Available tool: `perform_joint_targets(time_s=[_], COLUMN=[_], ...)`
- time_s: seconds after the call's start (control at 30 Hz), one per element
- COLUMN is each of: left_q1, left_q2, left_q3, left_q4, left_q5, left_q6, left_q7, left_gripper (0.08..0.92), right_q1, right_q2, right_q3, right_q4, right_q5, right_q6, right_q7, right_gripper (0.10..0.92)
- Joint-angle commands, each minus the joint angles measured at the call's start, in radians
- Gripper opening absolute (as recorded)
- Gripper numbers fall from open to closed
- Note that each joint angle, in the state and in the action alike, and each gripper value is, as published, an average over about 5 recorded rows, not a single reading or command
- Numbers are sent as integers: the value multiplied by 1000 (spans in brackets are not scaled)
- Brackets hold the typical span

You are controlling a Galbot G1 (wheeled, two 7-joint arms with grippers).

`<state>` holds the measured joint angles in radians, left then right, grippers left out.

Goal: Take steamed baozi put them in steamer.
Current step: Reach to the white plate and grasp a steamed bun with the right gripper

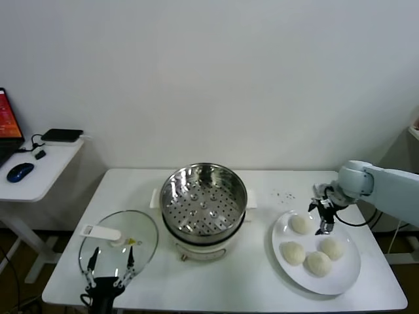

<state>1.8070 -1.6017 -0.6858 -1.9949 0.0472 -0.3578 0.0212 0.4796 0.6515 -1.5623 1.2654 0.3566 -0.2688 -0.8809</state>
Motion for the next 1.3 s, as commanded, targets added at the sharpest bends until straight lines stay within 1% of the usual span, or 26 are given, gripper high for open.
perform_joint_targets(time_s=[0.03,1.1,1.2,1.3], left_q1=[0,-13,-16,-18], left_q2=[0,3,3,4], left_q3=[-7,-20,-21,-21], left_q4=[5,23,25,27], left_q5=[4,19,18,18], left_q6=[-3,2,3,2], left_q7=[0,3,2,2], left_gripper=[823,823,823,823], right_q1=[-23,-118,-112,-105], right_q2=[67,118,116,112], right_q3=[-10,47,42,37], right_q4=[-93,-115,-109,-100], right_q5=[3,-7,-13,-17], right_q6=[13,-15,-15,-15], right_q7=[2,19,20,20], right_gripper=[823,822,786,727])
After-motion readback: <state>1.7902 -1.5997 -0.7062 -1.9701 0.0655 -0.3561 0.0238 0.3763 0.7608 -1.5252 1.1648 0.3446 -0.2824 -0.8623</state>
